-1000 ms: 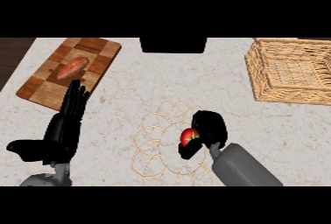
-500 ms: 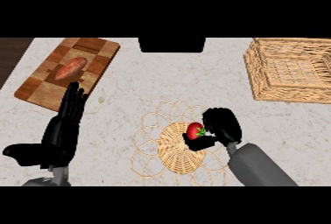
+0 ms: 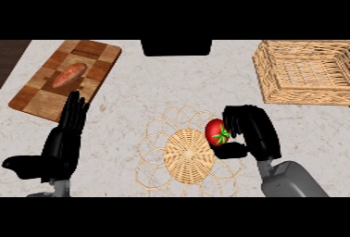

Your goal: Pick the tomato from the placemat and place it in the basket

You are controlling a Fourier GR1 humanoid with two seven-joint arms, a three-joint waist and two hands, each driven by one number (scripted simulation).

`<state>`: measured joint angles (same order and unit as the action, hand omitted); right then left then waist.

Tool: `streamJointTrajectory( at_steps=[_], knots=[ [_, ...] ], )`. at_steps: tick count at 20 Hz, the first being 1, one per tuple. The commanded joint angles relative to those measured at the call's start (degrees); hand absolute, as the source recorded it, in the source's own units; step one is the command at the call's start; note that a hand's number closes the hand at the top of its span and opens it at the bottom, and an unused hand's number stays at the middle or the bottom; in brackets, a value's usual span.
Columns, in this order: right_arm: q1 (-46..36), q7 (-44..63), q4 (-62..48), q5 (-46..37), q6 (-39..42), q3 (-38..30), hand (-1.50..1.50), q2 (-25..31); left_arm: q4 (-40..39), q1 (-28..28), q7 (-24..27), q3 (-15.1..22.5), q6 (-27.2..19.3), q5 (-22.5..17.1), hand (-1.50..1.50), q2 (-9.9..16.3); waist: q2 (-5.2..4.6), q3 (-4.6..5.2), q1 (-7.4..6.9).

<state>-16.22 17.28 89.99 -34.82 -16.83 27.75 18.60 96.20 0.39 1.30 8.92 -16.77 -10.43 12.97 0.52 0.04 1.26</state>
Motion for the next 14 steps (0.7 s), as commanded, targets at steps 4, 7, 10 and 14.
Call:
streamJointTrajectory(
  at_steps=[4,7,10,14],
  knots=[
    [7.47,8.47,28.61,7.44,7.62,-7.87,1.5,8.57,-1.98,-2.36,-0.38,-1.07,-0.44,0.79,0.0,-0.81,-0.15,0.01,0.38],
    [8.53,14.2,32.41,8.86,10.13,-12.83,1.5,8.86,1.13,0.83,-0.16,-0.33,1.81,0.55,0.0,-0.45,-0.31,-0.02,-0.75],
    [7.99,17.66,31.27,10.62,12.97,-18.9,1.5,10.93,0.48,-2.99,-2.77,-1.35,1.32,0.79,0.0,-0.6,-0.43,-0.03,-0.77],
    [8.2,15.7,27.0,7.89,15.9,-22.39,1.5,13.65,-0.4,-0.46,0.31,-0.6,2.18,1.75,0.0,-2.06,-0.5,-0.04,-1.16]
  ],
)
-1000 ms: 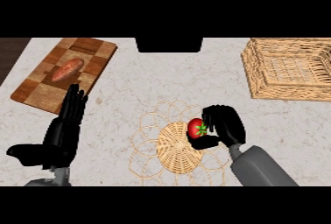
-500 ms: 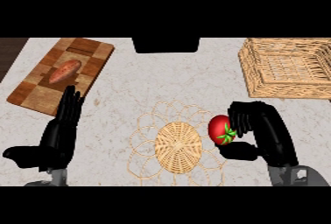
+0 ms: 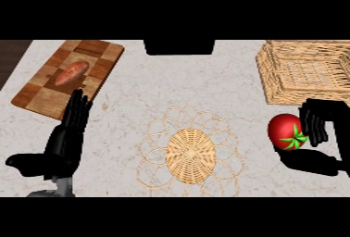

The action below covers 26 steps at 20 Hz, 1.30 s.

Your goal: Pick the tomato from the placemat and place it in the basket

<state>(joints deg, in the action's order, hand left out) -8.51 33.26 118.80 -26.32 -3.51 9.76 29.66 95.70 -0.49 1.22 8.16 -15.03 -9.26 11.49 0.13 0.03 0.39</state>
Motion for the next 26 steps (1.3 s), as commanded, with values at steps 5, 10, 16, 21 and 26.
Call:
streamJointTrajectory(
  at_steps=[5,10,16,21,26],
  knots=[
    [-1.63,-2.36,-6.28,0.55,6.84,-11.88,1.5,6.78,3.08,3.42,0.15,1.68,-0.25,2.32,0.0,-1.63,-0.06,-0.04,-0.46],
    [-2.64,-10.82,-14.17,-0.3,5.64,-15.93,1.5,2.85,1.86,2.24,-0.41,-2.62,3.94,0.22,0.0,-0.2,-0.13,-0.03,-0.53],
    [-5.41,-20.42,-26.98,-1.21,4.17,-20.42,1.5,2.96,-2.23,-0.98,1.36,-1.19,2.54,4.18,0.0,-3.32,-0.17,-0.04,-0.5],
    [-10.11,-25.21,-36.08,-2.51,5.72,-22.58,1.5,5.08,-0.39,-2.61,-3.15,-1.28,1.14,5.09,0.0,-4.8,-0.16,-0.04,-0.58],
    [-12.55,-34.78,-49.14,-4.14,5.5,-23.97,1.5,7.69,1.09,2.25,0.41,-2.1,4.52,4.34,0.0,-3.37,-0.24,-0.05,-0.94]
  ],
)
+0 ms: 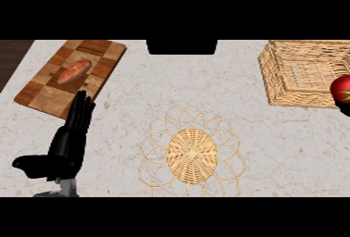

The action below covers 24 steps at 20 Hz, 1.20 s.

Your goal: Pick the tomato from the placemat and place it in the basket

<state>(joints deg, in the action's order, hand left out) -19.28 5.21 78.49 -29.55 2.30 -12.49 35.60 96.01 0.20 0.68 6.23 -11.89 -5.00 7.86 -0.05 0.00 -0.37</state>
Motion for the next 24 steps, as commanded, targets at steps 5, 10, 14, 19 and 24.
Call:
streamJointTrajectory(
  at_steps=[5,10,14,19,24],
  knots=[
    [-5.99,-11.92,-18.81,-4.49,-3.9,-0.98,1.5,-0.05,-1.41,-2.96,-1.87,-1.68,0.87,0.29,0.0,-1.1,-0.05,-0.01,-0.04],
    [-9.68,-14.35,-26.83,-5.34,-7.42,-1.41,1.5,-2.56,2.11,-1.44,-3.69,-0.7,-0.14,2.15,0.0,-2.02,-0.05,-0.02,-0.18],
    [-12.2,-21.27,-36.36,-4.57,-8.23,-3.77,1.5,-0.62,0.06,-0.94,-0.79,-4.02,3.11,-0.8,0.0,-1.1,-0.09,-0.03,-0.3],
    [-13.17,-20.66,-40.74,-3.18,-10.46,-6.76,1.5,0.16,1.55,-2.55,-4.52,-4.15,2.84,0.49,0.0,-0.3,-0.07,-0.04,-0.2],
    [-18.28,-24.41,-52.81,-6.08,-11.09,-5.51,-1.5,1.61,-4.81,-2.88,2.29,-1.58,2.74,2.51,0.0,-4.12,-0.37,-0.06,-0.65]
  ],
)
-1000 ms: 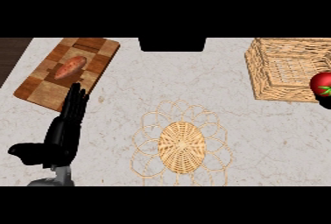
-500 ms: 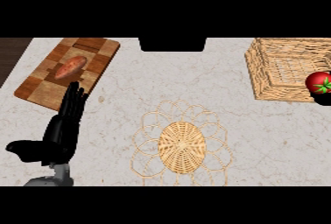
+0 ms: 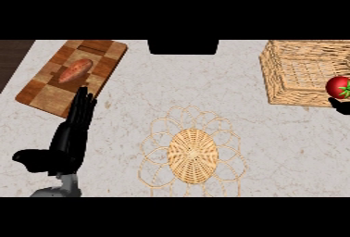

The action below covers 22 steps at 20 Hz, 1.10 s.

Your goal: Pick the tomato from the placemat and place it in the basket

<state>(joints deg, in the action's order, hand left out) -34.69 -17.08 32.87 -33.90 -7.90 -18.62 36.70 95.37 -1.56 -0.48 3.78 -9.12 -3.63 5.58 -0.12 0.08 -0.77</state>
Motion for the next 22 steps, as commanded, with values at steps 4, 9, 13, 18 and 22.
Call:
streamJointTrajectory(
  at_steps=[4,9,13,18,22],
  knots=[
    [-3.53,-8.96,-12.01,-0.67,-3.92,-1.29,-1.5,1.02,-0.04,0.83,0.91,2.11,-0.36,1.91,0.0,-2.11,-0.3,-0.18,-0.51],
    [-4.32,-12.65,-10.97,3.91,-2.04,-4.33,-1.5,0.88,-1.33,0.91,2.11,0.38,0.29,1.47,0.0,-1.58,-0.13,-0.14,-0.02],
    [-6.72,-14.73,-11.4,6.28,-4.39,-6.75,-1.5,1.35,-0.47,1.32,2.19,-0.5,1.56,0.83,0.0,-0.53,-0.19,-0.16,-0.26],
    [-4.78,-13.75,-6.9,9.39,-5.09,-9.12,-1.5,4.61,1.03,-2.81,-3.19,-1.7,-0.48,1.16,0.0,-0.58,0.07,-0.1,0.66],
    [-6.06,-10.18,-7.54,9.77,-7.09,-9.31,-1.5,5.88,0.37,-0.32,0.28,-1.81,0.86,1.09,0.0,-0.76,-0.02,-0.1,0.28]
  ],
)
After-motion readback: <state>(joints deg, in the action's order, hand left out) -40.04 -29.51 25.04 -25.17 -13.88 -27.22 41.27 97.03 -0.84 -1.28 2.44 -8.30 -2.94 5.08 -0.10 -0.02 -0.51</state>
